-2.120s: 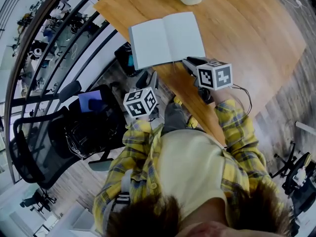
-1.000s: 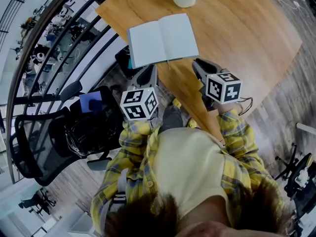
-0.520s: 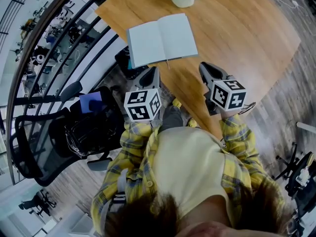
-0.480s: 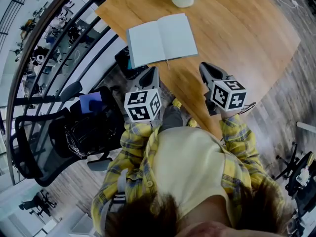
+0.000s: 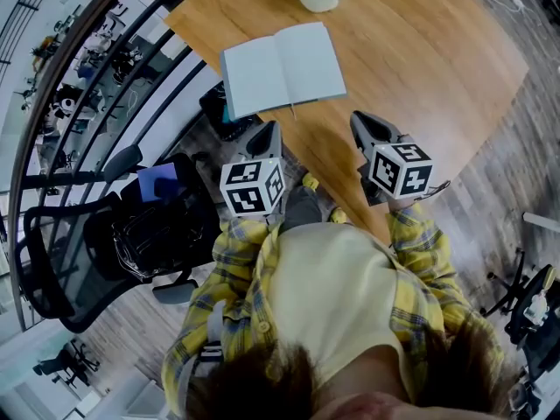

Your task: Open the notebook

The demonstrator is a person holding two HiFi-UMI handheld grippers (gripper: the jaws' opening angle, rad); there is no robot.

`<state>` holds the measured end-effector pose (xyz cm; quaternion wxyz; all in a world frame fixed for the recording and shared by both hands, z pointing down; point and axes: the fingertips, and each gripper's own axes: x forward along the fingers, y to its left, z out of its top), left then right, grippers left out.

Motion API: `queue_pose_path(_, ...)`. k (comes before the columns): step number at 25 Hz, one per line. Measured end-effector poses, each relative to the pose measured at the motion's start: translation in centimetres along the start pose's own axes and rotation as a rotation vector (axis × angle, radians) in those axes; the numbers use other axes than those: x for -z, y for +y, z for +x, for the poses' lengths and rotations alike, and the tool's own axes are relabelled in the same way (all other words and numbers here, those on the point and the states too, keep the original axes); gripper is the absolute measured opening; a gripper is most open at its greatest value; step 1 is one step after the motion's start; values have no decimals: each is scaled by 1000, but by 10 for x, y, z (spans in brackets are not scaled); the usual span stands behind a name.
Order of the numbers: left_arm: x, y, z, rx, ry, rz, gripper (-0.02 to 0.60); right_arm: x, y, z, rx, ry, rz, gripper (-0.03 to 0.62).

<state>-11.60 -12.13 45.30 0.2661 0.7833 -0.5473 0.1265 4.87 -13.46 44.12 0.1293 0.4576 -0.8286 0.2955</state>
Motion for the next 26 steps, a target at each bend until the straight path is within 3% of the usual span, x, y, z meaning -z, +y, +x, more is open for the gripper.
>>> queue_pose_path(26, 4, 1, 2, 15, 6, -6, 9, 1, 4, 3, 6, -12, 7, 64)
